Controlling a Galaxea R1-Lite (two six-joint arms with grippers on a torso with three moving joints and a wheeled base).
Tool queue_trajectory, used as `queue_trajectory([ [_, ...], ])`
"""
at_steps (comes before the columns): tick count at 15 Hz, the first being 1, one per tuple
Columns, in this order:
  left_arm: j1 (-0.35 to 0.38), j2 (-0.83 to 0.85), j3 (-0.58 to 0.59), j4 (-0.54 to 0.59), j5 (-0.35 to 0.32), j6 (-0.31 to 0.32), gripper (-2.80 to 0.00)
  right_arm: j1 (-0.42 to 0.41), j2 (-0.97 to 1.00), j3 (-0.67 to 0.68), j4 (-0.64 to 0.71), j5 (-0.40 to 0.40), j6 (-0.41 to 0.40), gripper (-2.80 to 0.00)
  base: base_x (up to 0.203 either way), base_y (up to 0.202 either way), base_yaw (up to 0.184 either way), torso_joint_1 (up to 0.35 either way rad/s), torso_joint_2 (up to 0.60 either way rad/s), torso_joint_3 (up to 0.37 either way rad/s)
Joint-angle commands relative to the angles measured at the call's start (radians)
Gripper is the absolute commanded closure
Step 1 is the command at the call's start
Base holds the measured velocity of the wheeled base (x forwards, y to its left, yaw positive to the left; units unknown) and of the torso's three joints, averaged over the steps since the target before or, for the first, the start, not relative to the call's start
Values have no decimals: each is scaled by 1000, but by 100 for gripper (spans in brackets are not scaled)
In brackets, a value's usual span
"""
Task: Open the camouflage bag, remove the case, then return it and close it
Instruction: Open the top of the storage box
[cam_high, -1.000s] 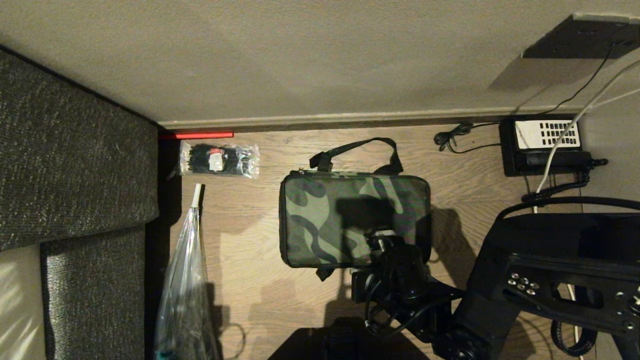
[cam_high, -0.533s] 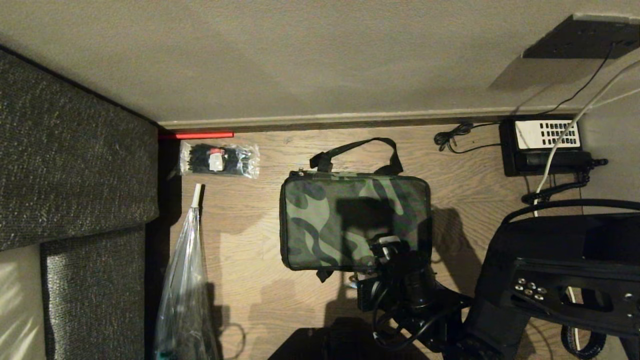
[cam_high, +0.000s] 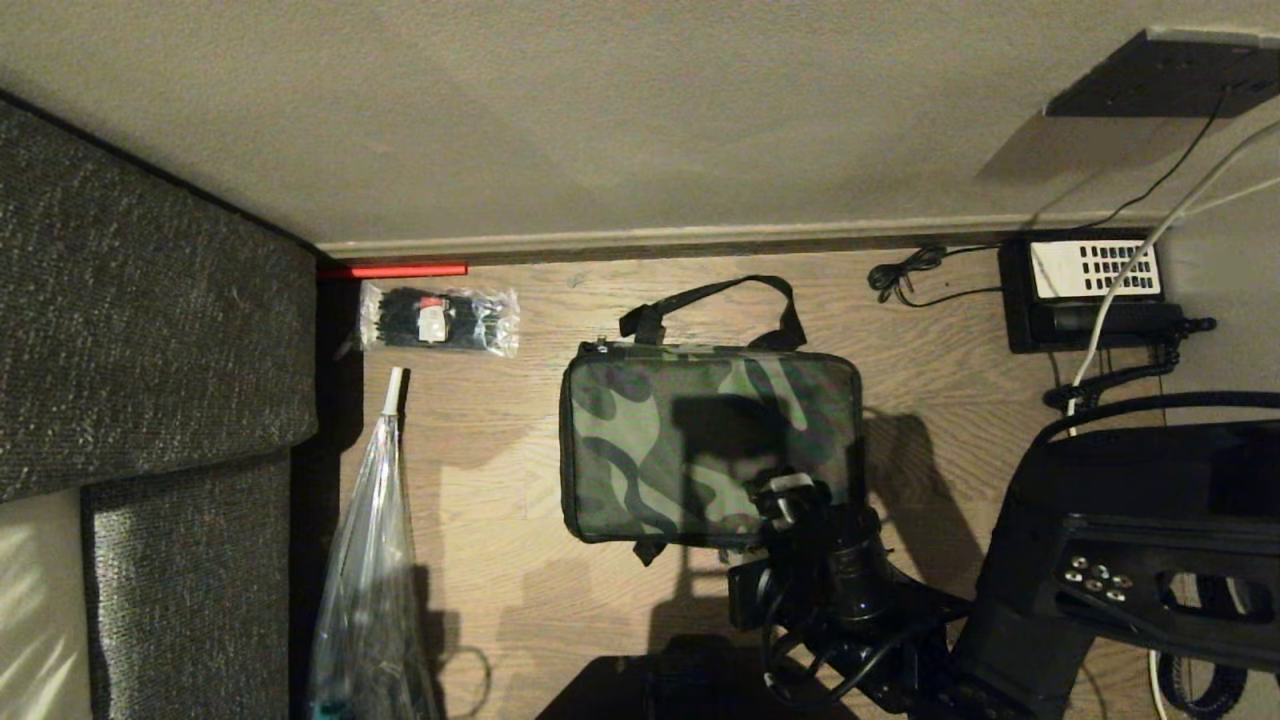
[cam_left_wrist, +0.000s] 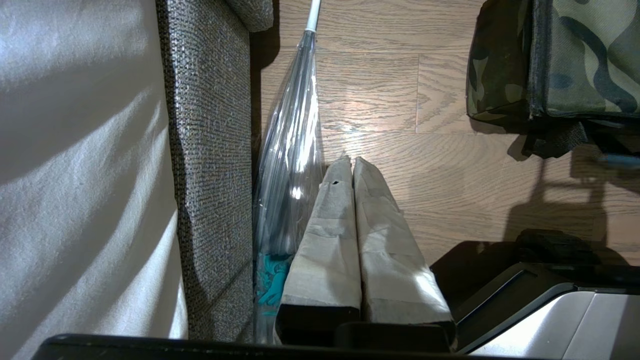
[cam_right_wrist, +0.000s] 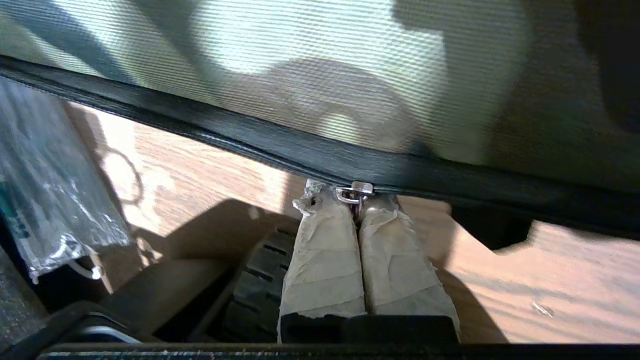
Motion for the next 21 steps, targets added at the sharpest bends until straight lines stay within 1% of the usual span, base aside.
queue_trajectory([
  [1, 0, 1, 3, 0, 1, 0, 0, -7, -29, 24, -5, -1, 2, 0, 0, 0, 0, 0, 0, 0],
  [8, 0, 1, 3, 0, 1, 0, 0, -42, -80, 71, -3, 4, 0, 0, 0, 0, 0, 0, 0, 0],
  [12, 1, 1, 3, 0, 1, 0, 0, -82, -108, 114, -1, 9, -7, 0, 0, 0, 0, 0, 0, 0],
  [21, 1, -1, 3, 0, 1, 0, 0, -144, -145, 172, -6, 11, -6, 0, 0, 0, 0, 0, 0, 0],
])
